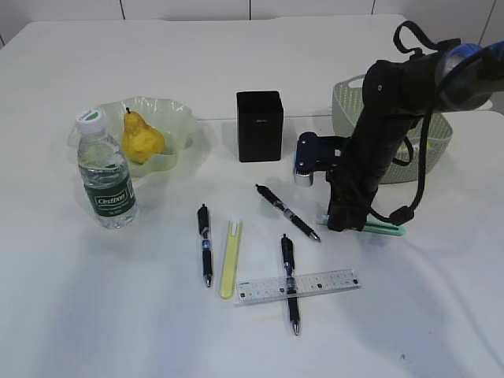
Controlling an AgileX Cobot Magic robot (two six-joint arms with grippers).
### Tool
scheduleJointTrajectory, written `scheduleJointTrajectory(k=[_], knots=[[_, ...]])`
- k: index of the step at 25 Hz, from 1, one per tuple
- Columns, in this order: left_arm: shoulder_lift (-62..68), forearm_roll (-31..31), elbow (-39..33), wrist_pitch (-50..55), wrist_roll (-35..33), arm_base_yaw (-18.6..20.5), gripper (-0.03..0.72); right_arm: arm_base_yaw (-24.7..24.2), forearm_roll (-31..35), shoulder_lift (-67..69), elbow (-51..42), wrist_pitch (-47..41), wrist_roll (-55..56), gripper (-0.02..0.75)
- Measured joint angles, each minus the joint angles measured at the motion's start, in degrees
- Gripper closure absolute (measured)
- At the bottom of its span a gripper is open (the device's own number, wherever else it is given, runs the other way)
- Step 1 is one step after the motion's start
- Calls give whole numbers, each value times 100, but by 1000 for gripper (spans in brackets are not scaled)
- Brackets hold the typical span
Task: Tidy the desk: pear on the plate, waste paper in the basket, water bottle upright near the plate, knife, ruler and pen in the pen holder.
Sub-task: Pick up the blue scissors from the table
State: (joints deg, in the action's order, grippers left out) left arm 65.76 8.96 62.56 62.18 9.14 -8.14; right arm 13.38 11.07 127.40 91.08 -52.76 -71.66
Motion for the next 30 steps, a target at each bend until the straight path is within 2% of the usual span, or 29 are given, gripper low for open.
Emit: scheduleJointTrajectory(k=[3, 15, 20, 30], knots=[[0, 0, 0, 0, 0, 0, 216, 0, 0, 0, 0, 177, 413, 543], [0, -19, 0, 129, 0, 0, 225, 0, 203, 12, 0, 240, 564, 543], [0, -32, 0, 127, 0, 0, 230, 0, 216, 12, 0, 240, 1064, 547], [0, -53, 0, 154, 0, 0, 232, 0, 216, 12, 44, -210, 1804, 546]])
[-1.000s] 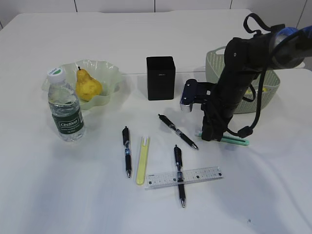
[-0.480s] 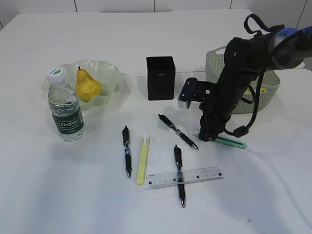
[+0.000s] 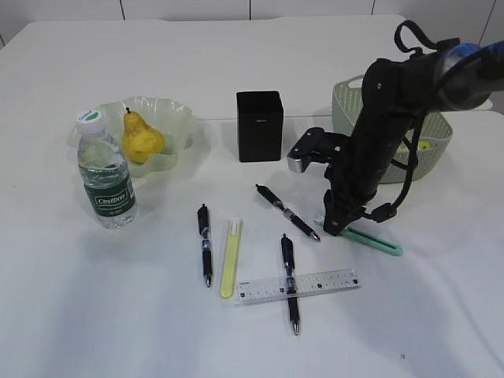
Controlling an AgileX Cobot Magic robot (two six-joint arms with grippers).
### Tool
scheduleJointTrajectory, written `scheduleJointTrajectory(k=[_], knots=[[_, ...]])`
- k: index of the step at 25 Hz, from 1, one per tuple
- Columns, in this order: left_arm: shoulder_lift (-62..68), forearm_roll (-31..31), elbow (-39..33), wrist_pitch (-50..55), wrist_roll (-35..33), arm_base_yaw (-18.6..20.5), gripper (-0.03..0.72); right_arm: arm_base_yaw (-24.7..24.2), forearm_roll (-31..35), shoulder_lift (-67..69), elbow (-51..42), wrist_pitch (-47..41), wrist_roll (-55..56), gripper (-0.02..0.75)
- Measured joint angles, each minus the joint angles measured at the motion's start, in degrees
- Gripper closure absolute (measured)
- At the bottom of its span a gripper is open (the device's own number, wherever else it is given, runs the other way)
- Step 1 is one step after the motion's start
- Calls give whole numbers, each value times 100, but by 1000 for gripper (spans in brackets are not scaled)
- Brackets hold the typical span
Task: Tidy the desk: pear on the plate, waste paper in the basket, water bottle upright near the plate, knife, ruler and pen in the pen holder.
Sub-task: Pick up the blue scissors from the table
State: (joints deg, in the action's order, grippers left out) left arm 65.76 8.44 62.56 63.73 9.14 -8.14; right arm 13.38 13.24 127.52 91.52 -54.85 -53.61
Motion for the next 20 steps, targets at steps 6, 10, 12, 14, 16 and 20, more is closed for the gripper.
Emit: scheduleJointTrajectory(k=[6, 10, 12, 14, 16, 20], knots=[[0, -13, 0, 12, 0, 0, 232, 0, 52, 21, 169, -397, 119, 546], [0, -39, 0, 12, 0, 0, 233, 0, 91, 42, 607, -746, 758, 546], [0, -66, 0, 15, 0, 0, 233, 0, 149, 42, 885, -948, 1156, 546], [0, -122, 0, 15, 0, 0, 233, 0, 223, 42, 1102, -1112, 1503, 545], [0, -145, 0, 15, 0, 0, 233, 0, 305, 42, 1287, -1243, 1654, 545], [0, -153, 0, 15, 0, 0, 233, 0, 390, 42, 1390, -1276, 1750, 545]])
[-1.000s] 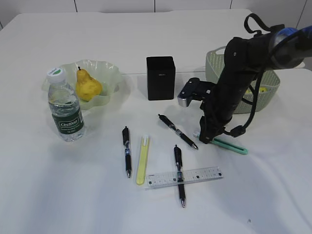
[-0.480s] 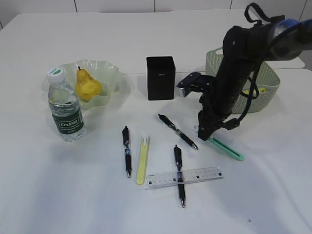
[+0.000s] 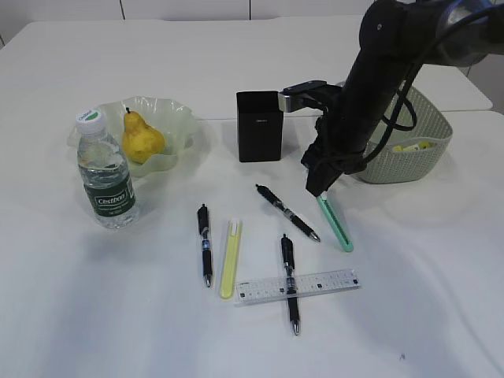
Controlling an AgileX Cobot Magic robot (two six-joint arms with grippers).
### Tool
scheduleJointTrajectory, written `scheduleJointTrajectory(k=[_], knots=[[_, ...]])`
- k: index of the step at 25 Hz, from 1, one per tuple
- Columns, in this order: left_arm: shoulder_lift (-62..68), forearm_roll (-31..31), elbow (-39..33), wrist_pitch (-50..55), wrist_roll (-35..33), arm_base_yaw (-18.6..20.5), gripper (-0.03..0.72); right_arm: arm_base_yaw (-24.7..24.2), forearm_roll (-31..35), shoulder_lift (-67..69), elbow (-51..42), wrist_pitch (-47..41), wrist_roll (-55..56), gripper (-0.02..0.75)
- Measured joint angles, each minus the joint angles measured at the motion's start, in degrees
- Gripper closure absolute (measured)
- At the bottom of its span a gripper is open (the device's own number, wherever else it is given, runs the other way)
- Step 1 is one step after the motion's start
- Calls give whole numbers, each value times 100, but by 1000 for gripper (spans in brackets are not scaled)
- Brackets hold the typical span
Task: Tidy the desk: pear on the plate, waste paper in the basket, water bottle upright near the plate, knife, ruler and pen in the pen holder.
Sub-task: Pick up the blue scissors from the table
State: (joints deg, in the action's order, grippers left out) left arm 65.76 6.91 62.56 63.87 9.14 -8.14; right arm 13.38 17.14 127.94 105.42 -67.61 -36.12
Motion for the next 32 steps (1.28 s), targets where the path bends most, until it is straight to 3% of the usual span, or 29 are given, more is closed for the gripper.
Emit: scheduleJointTrajectory(k=[24, 32], knots=[[0, -118, 0, 0, 0, 0, 234, 14, 81, 400, 0, 736, 4, 540], [0, -130, 0, 0, 0, 0, 234, 100, 94, 400, 0, 1133, 13, 455]])
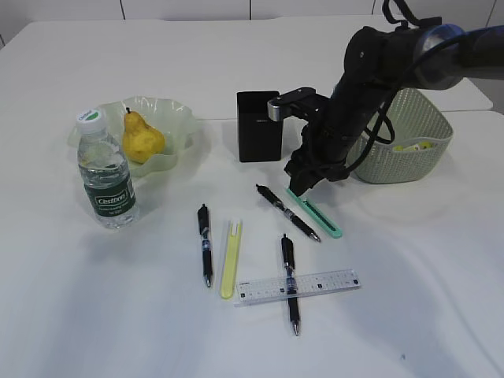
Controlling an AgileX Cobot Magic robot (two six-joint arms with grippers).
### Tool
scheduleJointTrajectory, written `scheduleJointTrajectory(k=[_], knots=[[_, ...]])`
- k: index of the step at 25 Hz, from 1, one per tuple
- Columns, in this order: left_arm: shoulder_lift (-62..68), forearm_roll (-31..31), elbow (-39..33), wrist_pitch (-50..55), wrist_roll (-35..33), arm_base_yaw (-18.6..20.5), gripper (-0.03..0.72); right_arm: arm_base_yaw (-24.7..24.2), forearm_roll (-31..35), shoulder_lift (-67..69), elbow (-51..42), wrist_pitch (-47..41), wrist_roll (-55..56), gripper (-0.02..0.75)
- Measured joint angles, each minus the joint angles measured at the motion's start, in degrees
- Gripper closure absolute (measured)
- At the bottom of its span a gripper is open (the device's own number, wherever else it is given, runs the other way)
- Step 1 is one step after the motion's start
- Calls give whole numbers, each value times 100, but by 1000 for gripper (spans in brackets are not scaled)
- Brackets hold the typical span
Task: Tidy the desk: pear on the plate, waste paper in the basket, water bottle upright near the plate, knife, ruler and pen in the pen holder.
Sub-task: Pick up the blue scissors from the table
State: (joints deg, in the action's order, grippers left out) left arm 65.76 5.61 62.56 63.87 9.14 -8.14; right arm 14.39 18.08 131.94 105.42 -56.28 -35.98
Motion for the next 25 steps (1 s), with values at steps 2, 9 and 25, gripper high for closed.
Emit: scheduleJointTrajectory(k=[2, 9, 25], knots=[[0, -22, 0, 0, 0, 0, 234, 0, -24, 0, 0, 52, 13, 447], [0, -115, 0, 0, 0, 0, 234, 0, -99, 0, 227, 76, 30, 442], [0, -137, 0, 0, 0, 0, 234, 183, -276, 457, 864, -534, 485, 441]])
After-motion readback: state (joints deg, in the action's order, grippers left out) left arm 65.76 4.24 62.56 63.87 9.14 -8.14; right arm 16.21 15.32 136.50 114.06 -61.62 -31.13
